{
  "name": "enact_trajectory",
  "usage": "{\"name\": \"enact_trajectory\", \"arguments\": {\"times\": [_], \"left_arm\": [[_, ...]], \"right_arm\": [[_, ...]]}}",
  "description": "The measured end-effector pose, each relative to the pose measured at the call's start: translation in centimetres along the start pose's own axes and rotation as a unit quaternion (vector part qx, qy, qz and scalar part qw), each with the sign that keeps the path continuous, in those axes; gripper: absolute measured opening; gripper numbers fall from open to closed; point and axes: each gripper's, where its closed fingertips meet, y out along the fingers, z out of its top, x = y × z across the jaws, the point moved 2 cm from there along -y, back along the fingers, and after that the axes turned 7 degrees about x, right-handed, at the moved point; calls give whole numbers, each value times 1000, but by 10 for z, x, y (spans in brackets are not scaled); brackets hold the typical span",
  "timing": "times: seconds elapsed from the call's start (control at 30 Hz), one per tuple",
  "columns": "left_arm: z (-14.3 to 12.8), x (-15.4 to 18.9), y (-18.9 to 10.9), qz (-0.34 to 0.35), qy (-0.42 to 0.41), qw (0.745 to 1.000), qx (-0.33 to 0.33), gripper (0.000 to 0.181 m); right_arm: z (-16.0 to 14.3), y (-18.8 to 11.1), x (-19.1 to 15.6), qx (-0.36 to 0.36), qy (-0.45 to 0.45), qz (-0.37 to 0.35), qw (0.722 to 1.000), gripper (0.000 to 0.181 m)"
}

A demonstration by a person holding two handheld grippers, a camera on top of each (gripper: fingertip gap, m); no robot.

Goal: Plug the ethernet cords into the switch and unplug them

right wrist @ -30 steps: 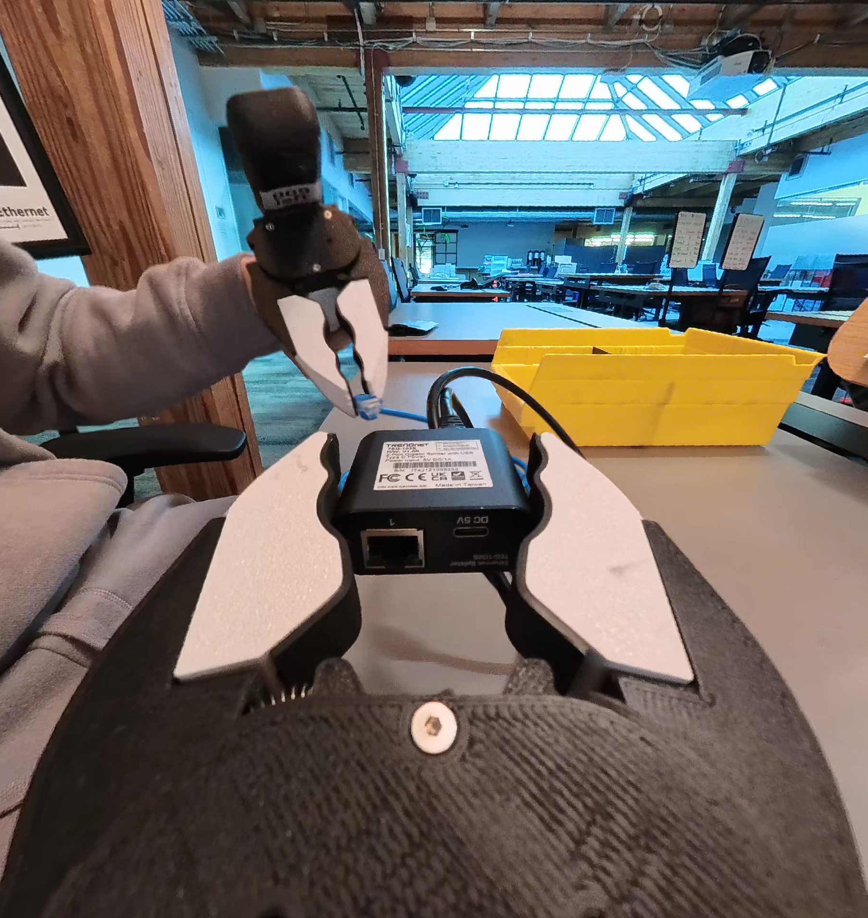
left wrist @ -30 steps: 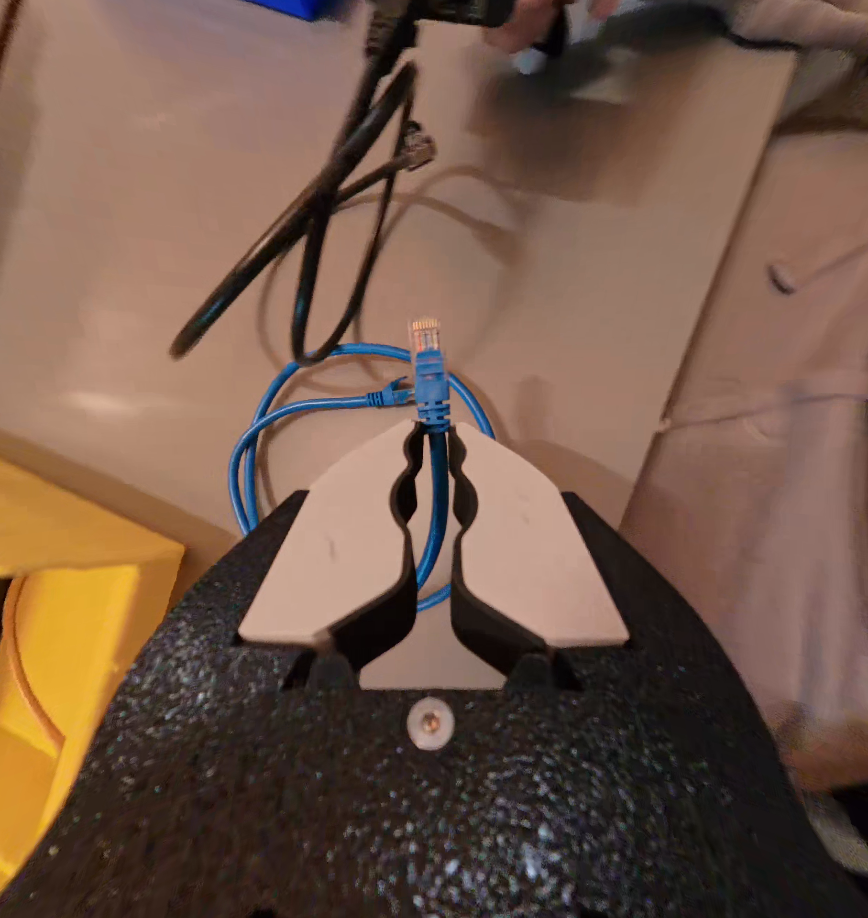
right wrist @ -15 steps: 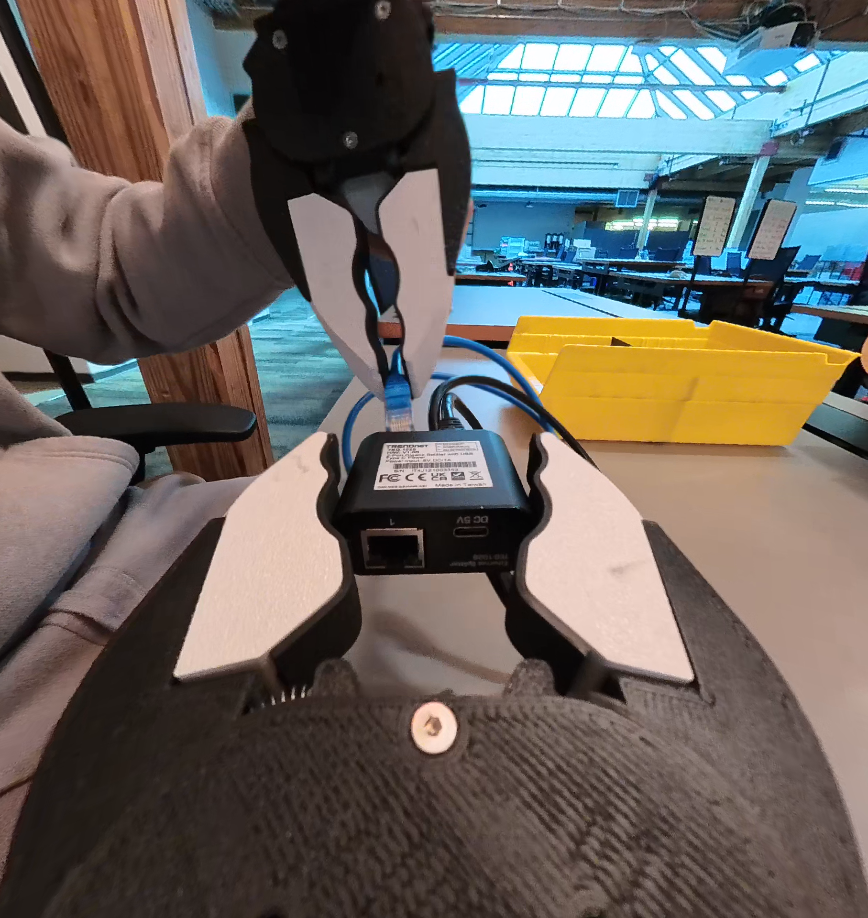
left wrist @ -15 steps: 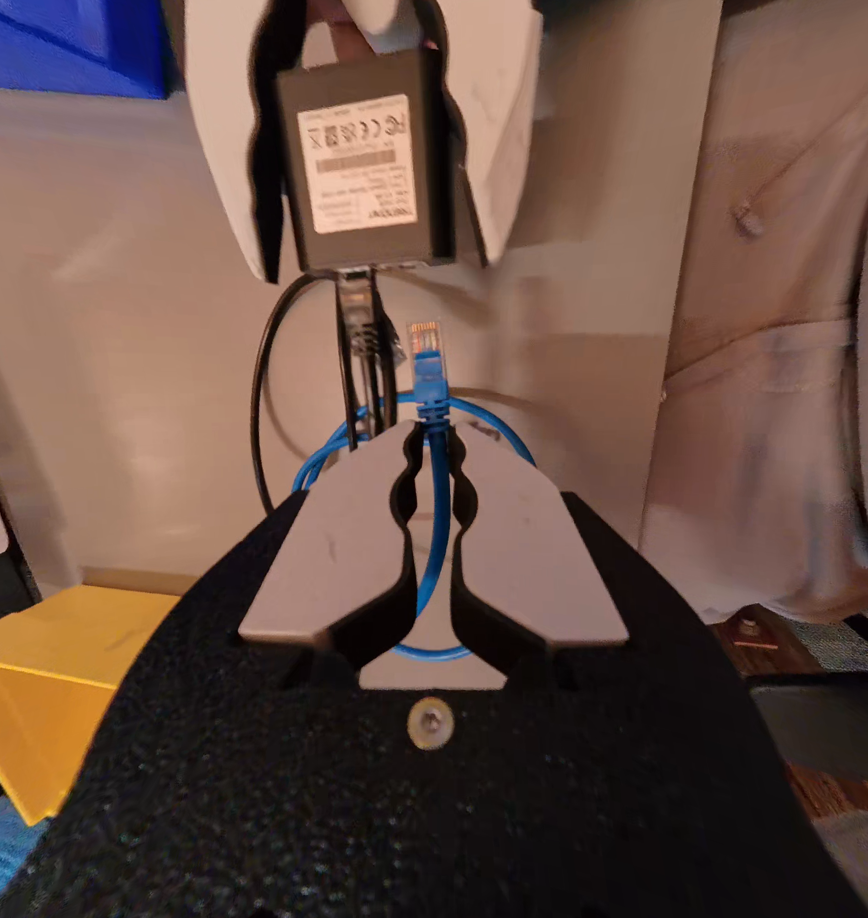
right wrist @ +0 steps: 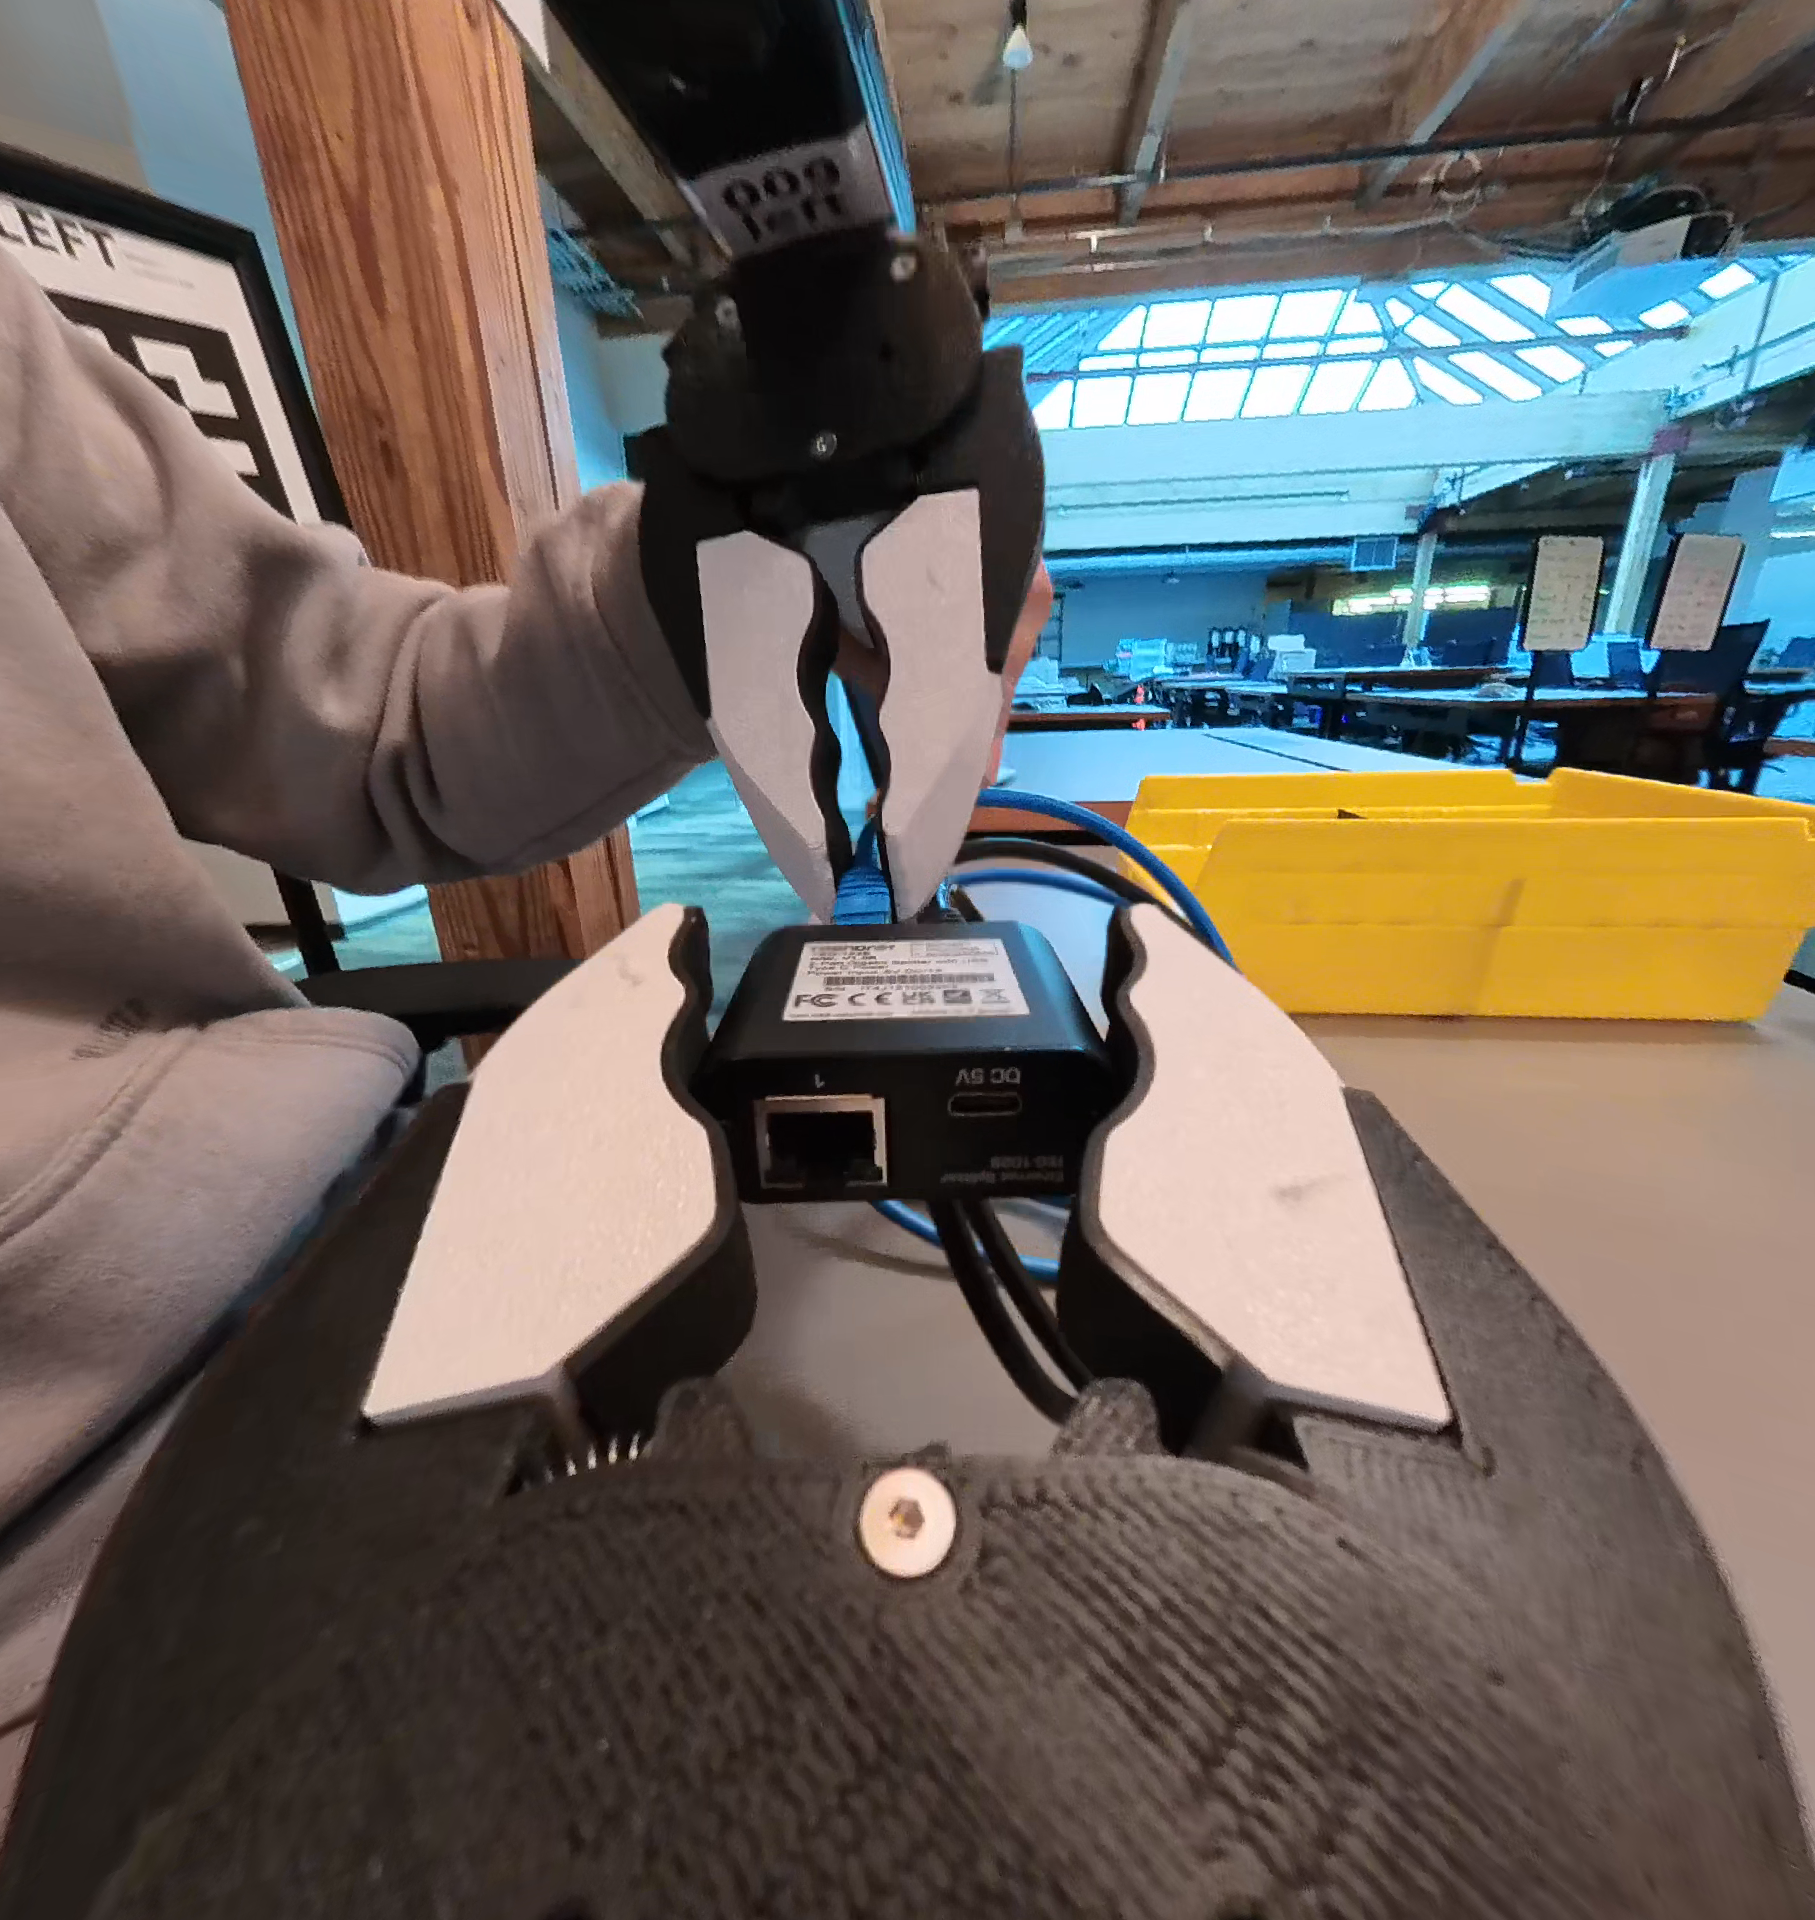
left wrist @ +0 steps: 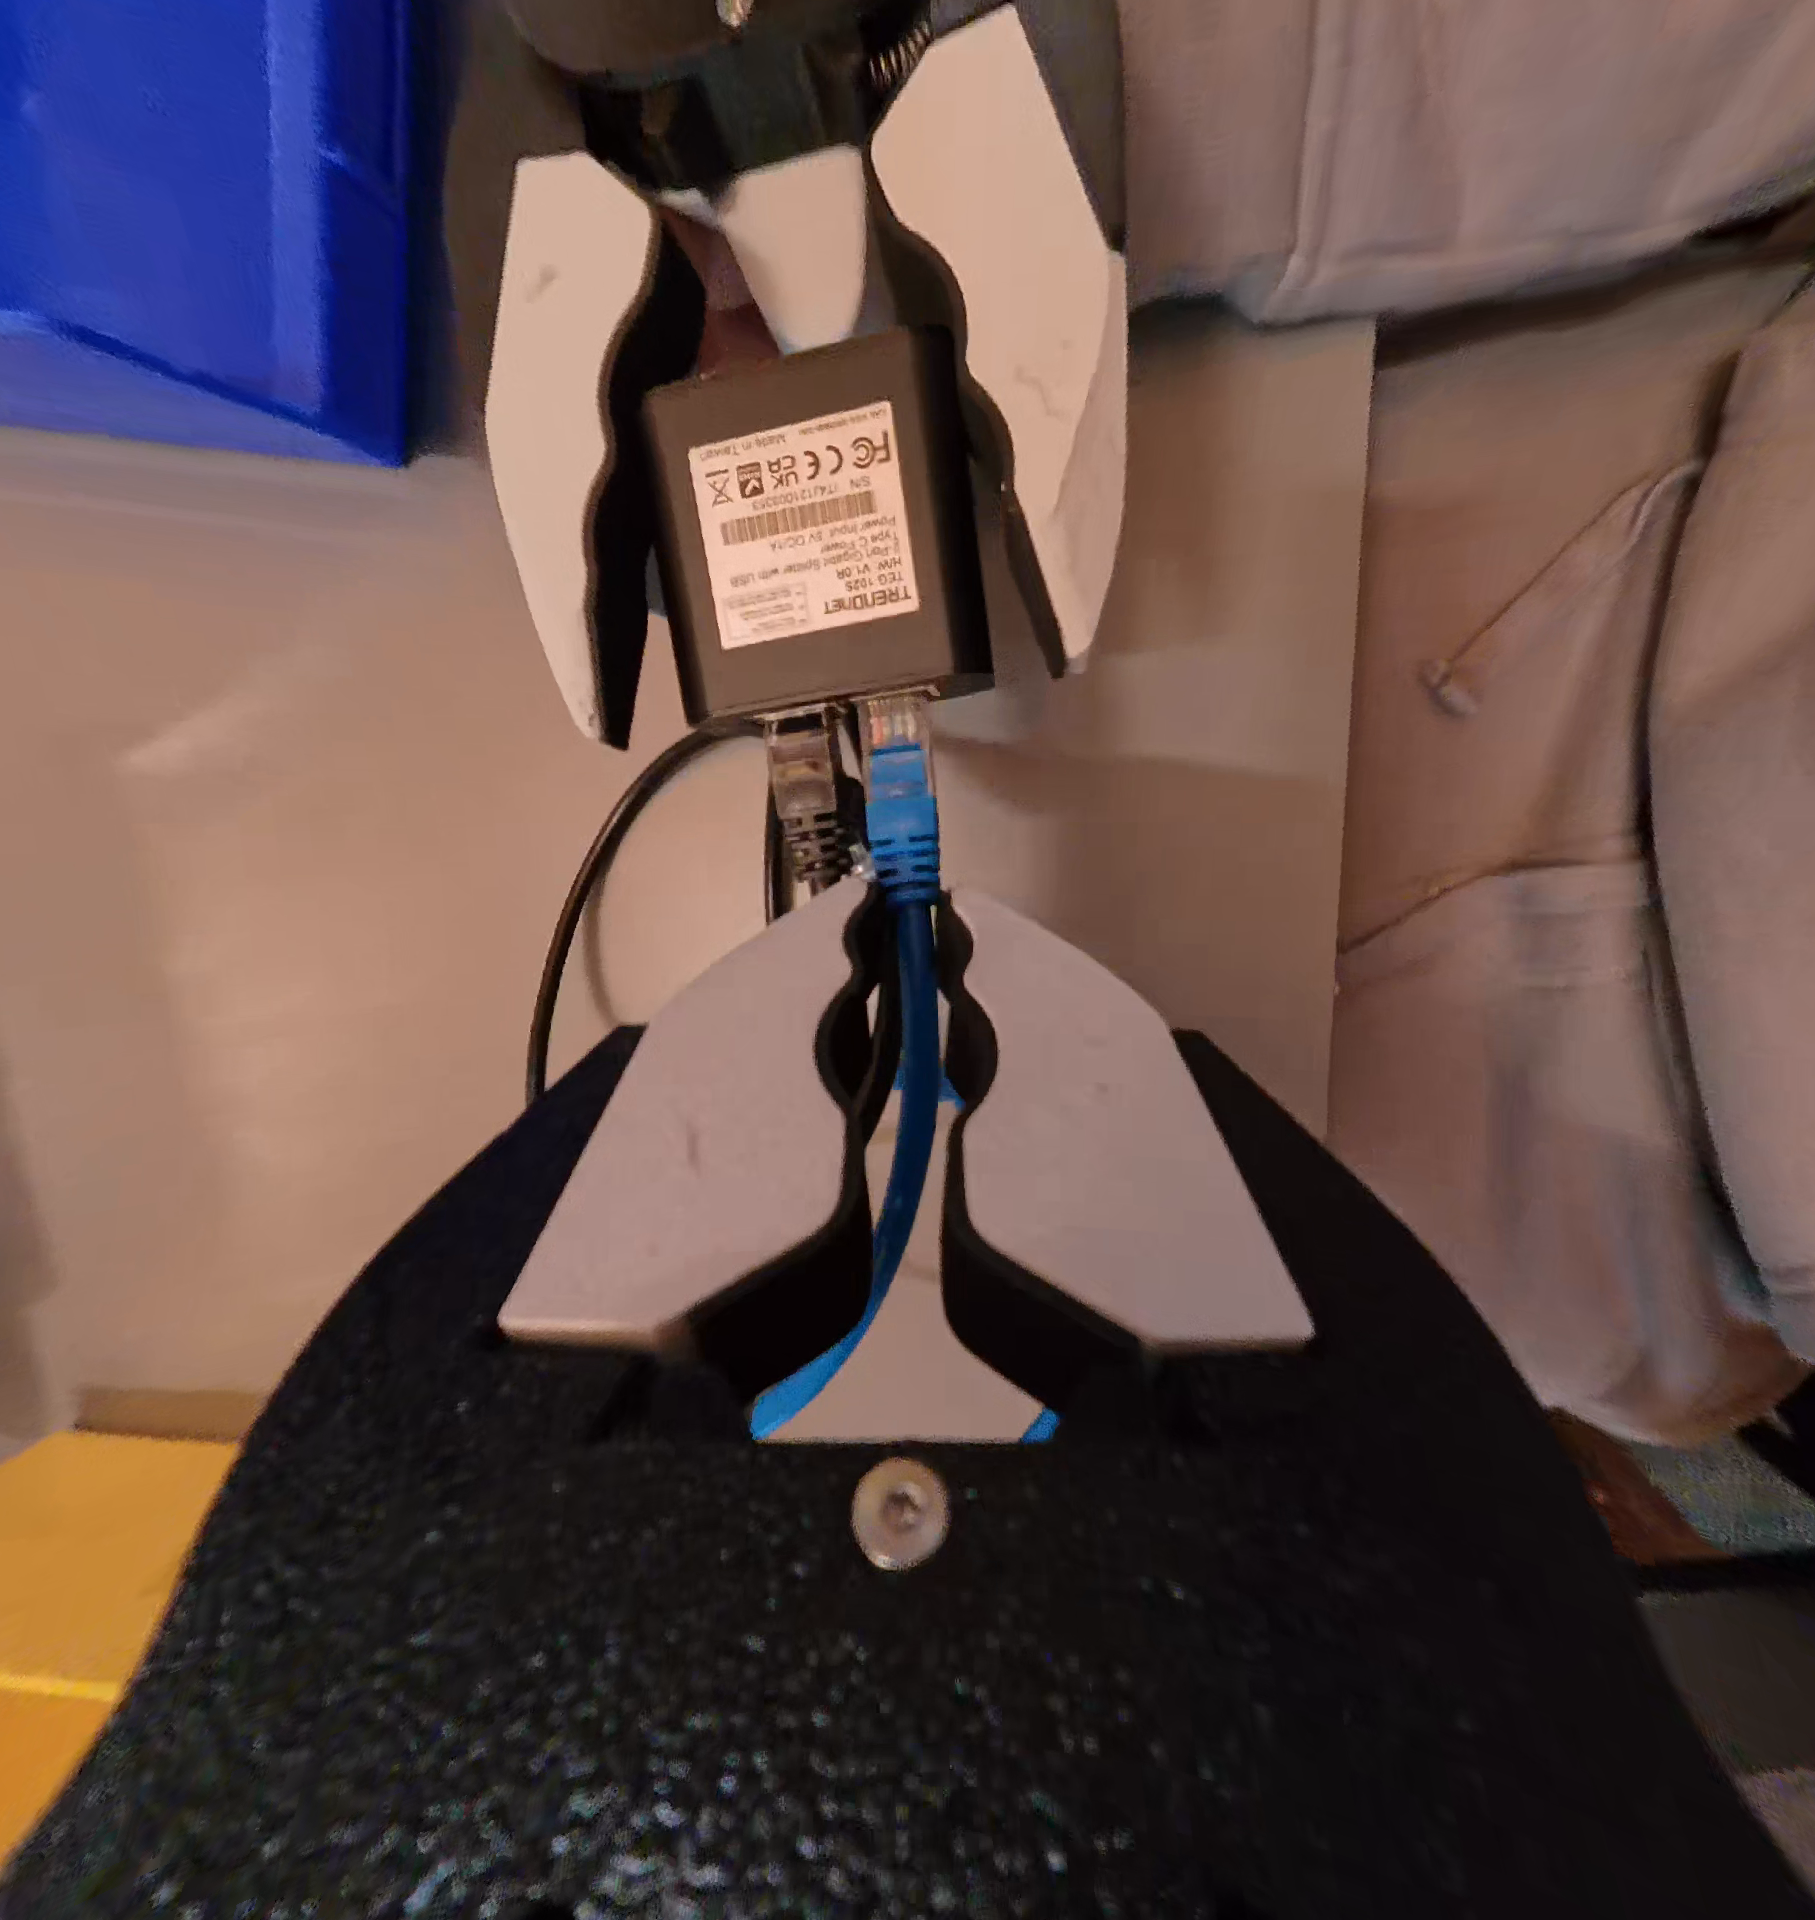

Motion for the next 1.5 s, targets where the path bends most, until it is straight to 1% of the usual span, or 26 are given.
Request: {"name": "enact_trajectory", "arguments": {"times": [0.03, 0.13, 0.23, 0.3, 0.4, 0.5, 0.6, 0.73, 0.83, 1.0, 1.07, 1.17, 1.2, 1.23, 1.27, 1.33, 1.37, 1.4, 1.43, 1.47, 1.5], "left_arm": [[1, 0, 0, -2, -7, 1000, 15, 8], [3, -2, 0, -5, -30, 998, 52, 8], [5, -3, 3, 0, -68, 994, 81, 8], [5, -3, 6, 13, -92, 992, 91, 8], [6, -1, 9, 45, -104, 987, 113, 8], [6, -2, 10, 64, -139, 974, 165, 8], [7, -2, 10, 74, -145, 963, 216, 8], [7, -3, 14, 84, -180, 948, 250, 8], [6, -4, 15, 103, -180, 942, 263, 8], [6, -5, 17, 108, -199, 927, 298, 8], [7, -5, 15, 111, -190, 925, 310, 8], [6, -8, 10, 129, -207, 910, 335, 11], [6, -9, 6, 136, -233, 895, 356, 18], [5, -10, 1, 144, -272, 871, 382, 26], [2, -10, -3, 151, -322, 841, 409, 28], [-11, -8, -6, 152, -433, 764, 454, 30], [-19, -5, -3, 143, -484, 727, 466, 33], [-31, -4, -1, 152, -537, 691, 459, 45], [-42, -5, -5, 192, -559, 668, 451, 64], [-49, -5, -18, 255, -535, 663, 457, 64], [-56, -5, -36, 331, -498, 655, 461, 59]], "right_arm": [[1, 0, 0, 7, 6, -1, 1000, 73], [2, -1, 2, 11, 7, -3, 1000, 73], [6, -4, 6, 33, 15, -14, 999, 73], [7, -5, 9, 38, 16, -25, 999, 73], [9, -7, 9, 46, 20, -24, 998, 73], [9, -7, 9, 47, 31, -22, 998, 74], [8, -4, 8, 49, 51, -14, 997, 74], [9, -5, 10, 60, 61, -22, 996, 74], [8, -3, 10, 58, 60, -28, 996, 74], [8, -3, 12, 63, 69, -32, 995, 74], [10, -4, 12, 72, 50, -36, 995, 74], [11, -2, 12, 69, 15, -47, 996, 74], [11, -2, 14, 69, 10, -55, 996, 74], [11, -2, 13, 67, -1, -59, 996, 74], [11, -2, 12, 64, -14, -61, 996, 74], [9, 2, 10, 60, -28, -62, 996, 74], [6, 7, 8, 50, -33, -58, 997, 74], [3, 11, 9, 36, -43, -68, 996, 74], [1, 15, 9, 31, -44, -67, 996, 74], [0, 18, 9, 35, -39, -67, 996, 74], [1, 20, 10, 40, -42, -75, 995, 74]]}}
